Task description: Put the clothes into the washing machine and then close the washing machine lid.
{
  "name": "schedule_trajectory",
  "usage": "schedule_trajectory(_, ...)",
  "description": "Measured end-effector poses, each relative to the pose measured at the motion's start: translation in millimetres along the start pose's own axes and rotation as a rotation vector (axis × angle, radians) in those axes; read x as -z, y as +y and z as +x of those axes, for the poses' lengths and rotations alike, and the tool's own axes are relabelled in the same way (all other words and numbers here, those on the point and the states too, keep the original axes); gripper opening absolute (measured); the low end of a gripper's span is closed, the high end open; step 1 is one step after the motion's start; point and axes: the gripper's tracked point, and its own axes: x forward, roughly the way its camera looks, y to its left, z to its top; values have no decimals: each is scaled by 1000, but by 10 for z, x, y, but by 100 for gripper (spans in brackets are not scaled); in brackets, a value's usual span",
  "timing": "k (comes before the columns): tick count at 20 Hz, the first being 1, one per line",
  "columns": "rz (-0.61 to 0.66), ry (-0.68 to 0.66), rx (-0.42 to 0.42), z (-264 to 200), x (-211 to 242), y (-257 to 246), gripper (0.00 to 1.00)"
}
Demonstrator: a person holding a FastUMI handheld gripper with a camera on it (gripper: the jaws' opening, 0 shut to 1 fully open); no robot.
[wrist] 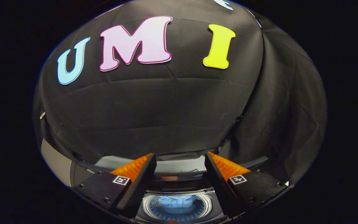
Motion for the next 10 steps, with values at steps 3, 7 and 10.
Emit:
schedule_trajectory(3,-6,10,-8,0,40,16,100)
schedule_trajectory(7,-1,-17,-10,-10,30,13,100)
schedule_trajectory(10,4,-66,-5,-39,27,-34,100)
